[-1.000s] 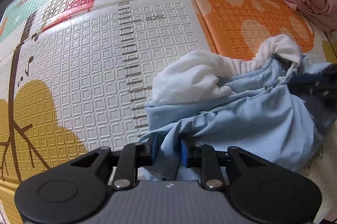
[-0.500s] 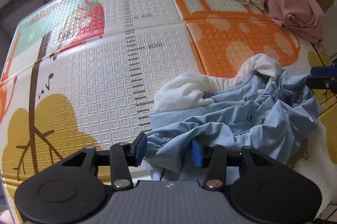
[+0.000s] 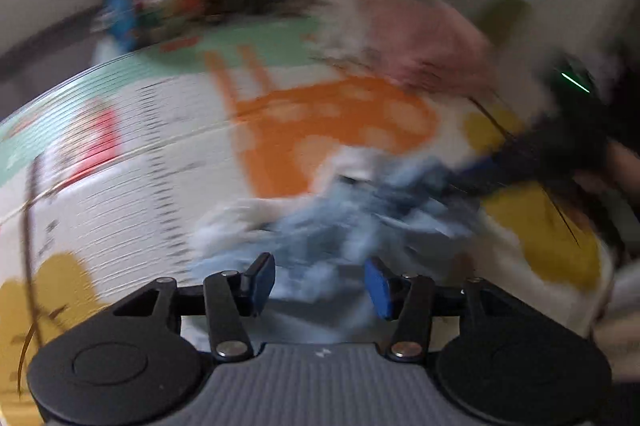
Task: Fold clothes
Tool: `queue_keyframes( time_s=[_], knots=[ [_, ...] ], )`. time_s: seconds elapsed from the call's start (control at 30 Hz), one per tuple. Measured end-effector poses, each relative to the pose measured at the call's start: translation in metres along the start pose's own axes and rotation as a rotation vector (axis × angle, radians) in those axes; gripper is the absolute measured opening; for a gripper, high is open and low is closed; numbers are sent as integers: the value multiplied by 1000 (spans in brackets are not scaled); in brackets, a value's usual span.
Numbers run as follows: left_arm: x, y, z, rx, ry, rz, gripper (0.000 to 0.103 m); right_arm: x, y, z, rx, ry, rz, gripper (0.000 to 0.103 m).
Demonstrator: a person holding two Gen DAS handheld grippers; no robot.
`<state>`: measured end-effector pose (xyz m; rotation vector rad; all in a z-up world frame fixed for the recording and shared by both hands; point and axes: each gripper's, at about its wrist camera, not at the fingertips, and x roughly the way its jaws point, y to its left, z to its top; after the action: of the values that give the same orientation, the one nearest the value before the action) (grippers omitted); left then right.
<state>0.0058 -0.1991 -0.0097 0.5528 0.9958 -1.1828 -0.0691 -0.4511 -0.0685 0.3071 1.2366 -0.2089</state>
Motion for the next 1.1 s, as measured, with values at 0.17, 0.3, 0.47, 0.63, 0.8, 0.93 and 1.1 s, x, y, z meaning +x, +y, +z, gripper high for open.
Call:
queue_keyframes(
  time_s=[0.17, 0.3, 0.47, 0.63, 0.8, 0.93, 1.1],
  knots=[
    [27, -40, -7, 108, 51, -32, 53, 18, -3, 3, 62, 46, -17, 30],
    [55, -41, -10, 62, 80, -28, 53, 28, -2, 3, 93, 76, -10, 16],
    [80, -27, -10, 13, 124, 48, 50, 29, -1, 2, 116, 70, -20, 8],
    [104, -9, -12, -43, 185, 74, 50, 23, -5, 5, 130, 60, -15, 4],
    [123, 2, -13, -90, 237, 58, 53, 16, -9, 9, 158, 53, -3, 3],
    [128, 6, -12, -106, 261, 48, 54, 8, -13, 14, 190, 43, 9, 2],
    [130, 9, -11, -116, 280, 39, 57, -2, -17, 21, 227, 31, 24, 2]
  ],
)
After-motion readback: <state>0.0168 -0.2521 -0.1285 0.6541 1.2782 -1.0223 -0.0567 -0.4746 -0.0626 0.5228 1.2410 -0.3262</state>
